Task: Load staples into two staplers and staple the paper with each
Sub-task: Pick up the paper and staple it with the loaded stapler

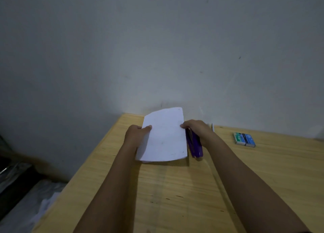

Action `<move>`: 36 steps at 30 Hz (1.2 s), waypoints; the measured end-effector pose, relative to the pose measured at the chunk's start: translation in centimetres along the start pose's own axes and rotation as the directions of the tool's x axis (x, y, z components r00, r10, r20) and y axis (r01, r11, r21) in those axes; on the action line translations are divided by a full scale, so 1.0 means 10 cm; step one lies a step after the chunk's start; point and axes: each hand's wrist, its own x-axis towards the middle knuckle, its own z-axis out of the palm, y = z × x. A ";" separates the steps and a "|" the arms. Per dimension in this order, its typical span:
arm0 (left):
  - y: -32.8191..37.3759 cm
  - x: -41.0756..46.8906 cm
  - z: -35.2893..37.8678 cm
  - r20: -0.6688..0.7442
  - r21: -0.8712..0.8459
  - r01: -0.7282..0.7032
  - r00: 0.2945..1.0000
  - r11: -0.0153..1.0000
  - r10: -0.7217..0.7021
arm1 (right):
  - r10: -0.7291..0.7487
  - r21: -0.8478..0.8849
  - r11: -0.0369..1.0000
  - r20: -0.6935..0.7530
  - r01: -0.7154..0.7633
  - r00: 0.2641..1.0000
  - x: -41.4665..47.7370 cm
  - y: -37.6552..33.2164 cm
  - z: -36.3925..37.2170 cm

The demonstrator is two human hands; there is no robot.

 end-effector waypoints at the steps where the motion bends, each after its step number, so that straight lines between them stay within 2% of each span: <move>1: 0.03 -0.02 -0.02 0.049 -0.093 0.006 0.999 0.996 -0.002 | -0.030 0.041 0.999 -0.022 0.031 0.999 -0.01 -0.02 -0.03; 6: 0.23 -0.23 -0.04 0.241 -0.375 -0.021 0.963 0.927 0.120 | -0.202 0.154 0.962 -0.154 0.225 0.967 -0.14 -0.13 -0.28; 9: 0.43 -0.36 0.06 0.213 -0.464 -0.095 0.953 0.881 0.215 | -0.264 0.213 0.932 -0.158 0.294 0.952 -0.27 -0.13 -0.48; 13: 0.59 -0.50 0.21 0.066 -0.432 -0.229 0.957 0.872 0.283 | -0.348 0.164 0.916 -0.124 0.365 0.929 -0.47 -0.06 -0.71; 19: 0.69 -0.68 0.49 -0.048 -0.313 -0.373 0.925 0.874 0.378 | -0.359 0.202 0.881 -0.300 0.427 0.884 -0.65 0.04 -0.90; 25: 0.77 -0.77 0.64 -0.040 -0.397 -0.372 0.920 0.839 0.389 | -0.415 0.221 0.841 -0.322 0.494 0.851 -0.78 0.14 -1.06; 30: 0.80 -0.86 0.67 -0.032 -0.438 -0.362 0.921 0.823 0.388 | -0.455 0.172 0.812 -0.410 0.558 0.790 -0.83 0.19 -1.07; 33: 0.82 -0.91 0.66 -0.039 -0.480 -0.351 0.924 0.804 0.380 | -0.535 0.136 0.772 -0.388 0.621 0.750 -0.86 0.16 -1.07; 36: 0.83 -0.91 0.63 -0.024 -0.497 -0.393 0.897 0.773 0.441 | -0.606 0.093 0.729 -0.372 0.678 0.703 -0.88 0.13 -1.06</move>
